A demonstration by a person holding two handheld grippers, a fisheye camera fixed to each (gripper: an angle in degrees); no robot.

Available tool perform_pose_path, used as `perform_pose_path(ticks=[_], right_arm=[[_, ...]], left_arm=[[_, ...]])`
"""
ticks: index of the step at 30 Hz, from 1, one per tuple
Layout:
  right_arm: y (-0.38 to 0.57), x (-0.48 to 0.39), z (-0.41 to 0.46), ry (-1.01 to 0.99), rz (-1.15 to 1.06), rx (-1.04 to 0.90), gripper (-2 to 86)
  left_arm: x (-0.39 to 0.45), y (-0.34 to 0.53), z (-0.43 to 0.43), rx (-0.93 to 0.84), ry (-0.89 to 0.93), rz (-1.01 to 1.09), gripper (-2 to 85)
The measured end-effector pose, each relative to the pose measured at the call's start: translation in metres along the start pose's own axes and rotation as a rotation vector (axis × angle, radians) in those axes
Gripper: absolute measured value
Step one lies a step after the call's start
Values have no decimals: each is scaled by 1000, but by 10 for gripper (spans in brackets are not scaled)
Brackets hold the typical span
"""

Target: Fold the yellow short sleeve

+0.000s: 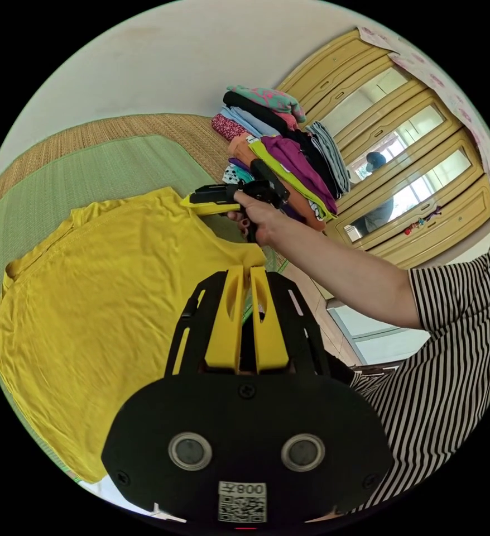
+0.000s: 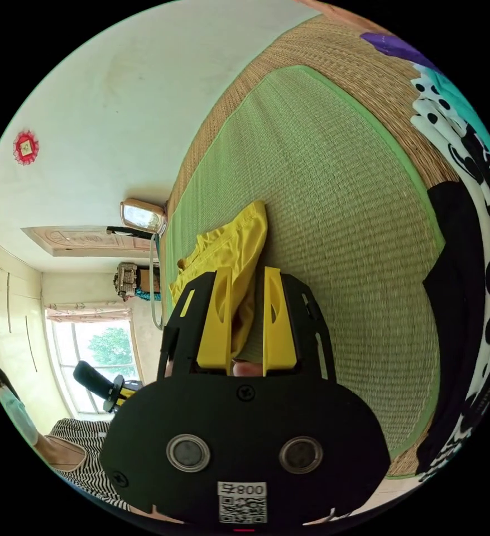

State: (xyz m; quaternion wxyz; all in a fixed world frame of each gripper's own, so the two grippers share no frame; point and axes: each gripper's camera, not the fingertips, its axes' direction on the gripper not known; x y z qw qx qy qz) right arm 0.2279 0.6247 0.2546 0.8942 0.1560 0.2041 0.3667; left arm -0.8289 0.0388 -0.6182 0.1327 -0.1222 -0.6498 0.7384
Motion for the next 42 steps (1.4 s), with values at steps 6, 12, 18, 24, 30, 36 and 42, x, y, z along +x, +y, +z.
perform_pose_path(ticks=[6, 12, 18, 24, 30, 36, 42], right_arm=[[-28, -17, 16, 9, -9, -17, 76], [-47, -37, 33, 21, -35, -59, 58], [-52, -49, 40, 22, -29, -71, 26], [-47, -68, 33, -70, -43, -40, 18], [-32, -129, 26, -149, -132, 22, 16], [-19, -233, 52, -181, -277, 36, 15], [-4, -338, 124, -184, -403, -17, 14]], left_arm=[[-2, 1, 1, -19, 39, 2, 21], [-8, 3, -16, -21, 53, 0, 21], [-14, 10, -44, -19, 60, 2, 20], [-18, 24, -91, 11, 73, 0, 21], [-29, 56, -168, 115, 128, -41, 21], [-58, 120, -276, 293, 167, -152, 21], [-103, 216, -387, 484, 137, -363, 22]])
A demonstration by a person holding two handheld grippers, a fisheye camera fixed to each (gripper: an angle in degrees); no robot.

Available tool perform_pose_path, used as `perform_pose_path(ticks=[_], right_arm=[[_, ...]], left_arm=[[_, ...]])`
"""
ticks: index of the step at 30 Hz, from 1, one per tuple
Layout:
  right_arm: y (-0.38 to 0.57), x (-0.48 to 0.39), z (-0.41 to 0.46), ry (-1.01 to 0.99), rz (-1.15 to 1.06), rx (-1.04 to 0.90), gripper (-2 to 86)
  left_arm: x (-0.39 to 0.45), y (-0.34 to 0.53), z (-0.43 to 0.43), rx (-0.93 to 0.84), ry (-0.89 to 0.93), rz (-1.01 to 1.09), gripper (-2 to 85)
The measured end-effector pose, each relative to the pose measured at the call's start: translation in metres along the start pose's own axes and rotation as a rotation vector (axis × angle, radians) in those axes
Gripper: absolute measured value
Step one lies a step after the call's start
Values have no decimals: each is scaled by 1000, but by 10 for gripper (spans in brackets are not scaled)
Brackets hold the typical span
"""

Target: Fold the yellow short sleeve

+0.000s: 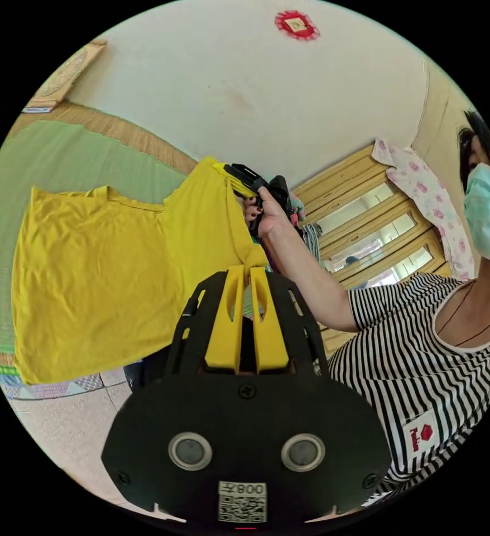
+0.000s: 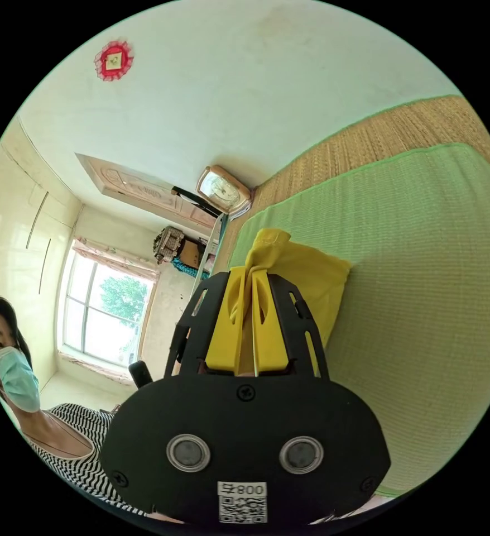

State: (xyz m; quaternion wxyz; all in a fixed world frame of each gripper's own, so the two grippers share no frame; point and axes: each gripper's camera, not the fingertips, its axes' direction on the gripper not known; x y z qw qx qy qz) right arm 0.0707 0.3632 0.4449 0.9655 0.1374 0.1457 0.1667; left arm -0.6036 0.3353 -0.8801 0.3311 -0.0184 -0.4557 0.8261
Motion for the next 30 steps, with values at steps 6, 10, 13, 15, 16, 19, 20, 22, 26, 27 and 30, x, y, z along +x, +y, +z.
perform_pose_path(ticks=[6, 10, 13, 15, 16, 19, 20, 22, 26, 27, 30], right_arm=[[-18, -64, 124, 30, -62, -140, 14], [-24, -93, 213, 102, -86, -260, 14], [-25, -103, 268, 141, -80, -332, 14], [-25, -107, 296, 164, -77, -367, 15], [-26, -110, 313, 178, -75, -389, 15], [-28, -114, 351, 219, -79, -440, 17], [-28, -114, 358, 229, -79, -452, 17], [-30, -113, 384, 266, -77, -497, 19], [-32, -114, 417, 296, -86, -547, 23], [-33, -116, 427, 303, -94, -567, 24], [-35, -118, 445, 318, -103, -609, 30]], left_arm=[[-53, 26, -121, 159, -78, -186, 20], [-90, 44, -181, 229, -76, -317, 19], [-113, 54, -214, 241, -91, -398, 19], [-125, 59, -231, 248, -84, -438, 19], [-133, 62, -242, 256, -77, -470, 19], [-152, 67, -267, 270, -55, -533, 19], [-159, 69, -275, 269, -45, -558, 20], [-166, 70, -287, 265, -38, -583, 20], [-176, 72, -315, 264, -31, -628, 21], [-178, 73, -319, 269, -24, -637, 21], [-183, 78, -338, 280, -9, -671, 21]])
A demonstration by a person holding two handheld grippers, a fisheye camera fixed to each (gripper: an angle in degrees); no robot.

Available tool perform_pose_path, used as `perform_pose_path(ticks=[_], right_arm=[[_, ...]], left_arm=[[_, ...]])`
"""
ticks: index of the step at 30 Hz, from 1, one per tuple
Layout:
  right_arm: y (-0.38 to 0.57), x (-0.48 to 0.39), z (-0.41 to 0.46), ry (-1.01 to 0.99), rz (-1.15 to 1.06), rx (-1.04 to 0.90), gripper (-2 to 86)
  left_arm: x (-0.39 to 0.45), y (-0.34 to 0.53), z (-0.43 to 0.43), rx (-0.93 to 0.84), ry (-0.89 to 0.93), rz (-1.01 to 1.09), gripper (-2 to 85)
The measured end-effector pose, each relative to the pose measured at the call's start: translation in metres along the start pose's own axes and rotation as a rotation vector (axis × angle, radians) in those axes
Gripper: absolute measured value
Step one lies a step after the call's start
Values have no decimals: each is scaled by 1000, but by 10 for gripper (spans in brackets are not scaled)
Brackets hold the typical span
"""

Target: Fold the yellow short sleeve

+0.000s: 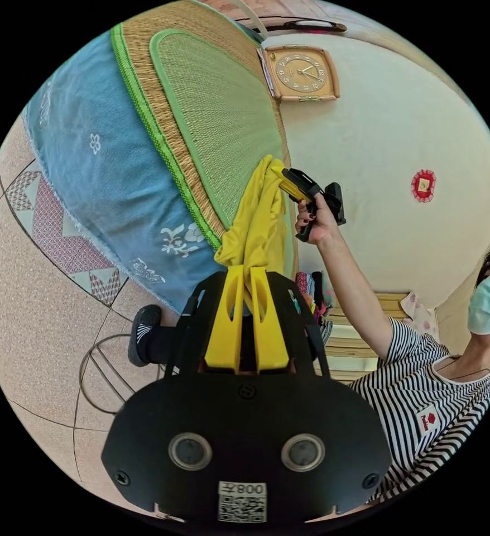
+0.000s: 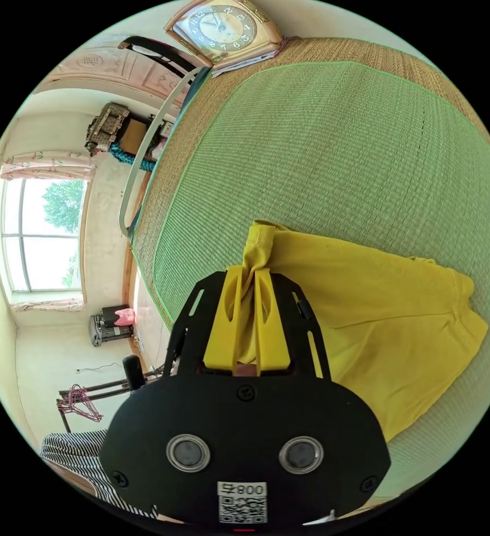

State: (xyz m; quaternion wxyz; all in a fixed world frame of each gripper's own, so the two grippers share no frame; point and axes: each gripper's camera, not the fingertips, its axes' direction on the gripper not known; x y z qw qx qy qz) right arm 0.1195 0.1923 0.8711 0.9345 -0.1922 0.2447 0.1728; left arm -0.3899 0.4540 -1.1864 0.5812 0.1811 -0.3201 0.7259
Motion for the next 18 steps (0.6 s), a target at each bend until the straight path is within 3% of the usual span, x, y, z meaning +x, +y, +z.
perform_pose_path(ticks=[11, 18], right_arm=[[31, -40, -39, -88, -140, 131, 40], [52, -58, 45, 2, -124, -71, 18]], left_arm=[[18, 0, -67, 19, 5, 37, 23], [22, -3, -83, 7, -31, 45, 21]])
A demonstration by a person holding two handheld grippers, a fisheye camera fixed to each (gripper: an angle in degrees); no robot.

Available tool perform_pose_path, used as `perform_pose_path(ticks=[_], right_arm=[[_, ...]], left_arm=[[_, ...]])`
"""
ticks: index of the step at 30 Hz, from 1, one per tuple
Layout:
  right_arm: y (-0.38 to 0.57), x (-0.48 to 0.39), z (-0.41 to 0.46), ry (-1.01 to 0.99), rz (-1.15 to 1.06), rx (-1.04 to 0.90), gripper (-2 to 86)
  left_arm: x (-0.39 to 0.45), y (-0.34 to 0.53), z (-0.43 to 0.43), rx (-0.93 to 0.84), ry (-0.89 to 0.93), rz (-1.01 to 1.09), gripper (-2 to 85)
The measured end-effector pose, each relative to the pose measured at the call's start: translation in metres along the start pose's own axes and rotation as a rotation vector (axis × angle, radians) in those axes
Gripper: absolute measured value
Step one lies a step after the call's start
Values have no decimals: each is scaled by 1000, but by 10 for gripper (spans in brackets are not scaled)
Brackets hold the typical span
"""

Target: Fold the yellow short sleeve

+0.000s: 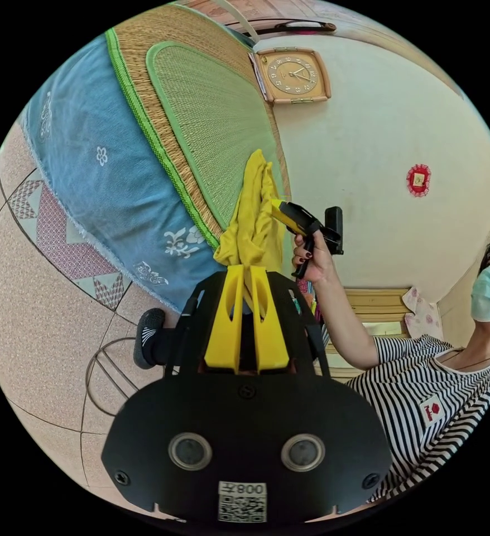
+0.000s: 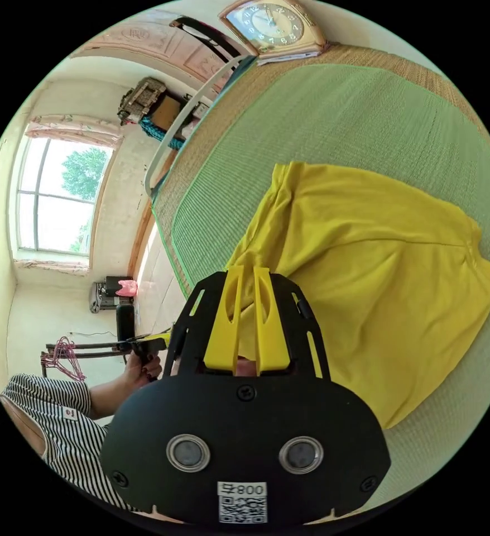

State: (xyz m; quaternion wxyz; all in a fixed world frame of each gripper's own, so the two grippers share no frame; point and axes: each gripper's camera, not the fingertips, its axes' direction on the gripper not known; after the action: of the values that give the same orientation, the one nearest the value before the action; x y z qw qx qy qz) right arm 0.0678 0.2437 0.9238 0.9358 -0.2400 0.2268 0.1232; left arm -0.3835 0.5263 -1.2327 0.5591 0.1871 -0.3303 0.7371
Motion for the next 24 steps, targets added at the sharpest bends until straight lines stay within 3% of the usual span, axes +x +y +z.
perform_pose_path(ticks=[9, 17, 24], right_arm=[[-1, -46, -4, 60, -62, 34, 4], [51, -96, 46, 184, -102, -74, 2], [60, -119, 76, 300, -102, -127, 2]], left_arm=[[21, 19, -23, 4, 8, 61, 7], [32, 22, -3, -93, -205, 120, 2], [39, 44, -13, -88, -150, 163, 1]])
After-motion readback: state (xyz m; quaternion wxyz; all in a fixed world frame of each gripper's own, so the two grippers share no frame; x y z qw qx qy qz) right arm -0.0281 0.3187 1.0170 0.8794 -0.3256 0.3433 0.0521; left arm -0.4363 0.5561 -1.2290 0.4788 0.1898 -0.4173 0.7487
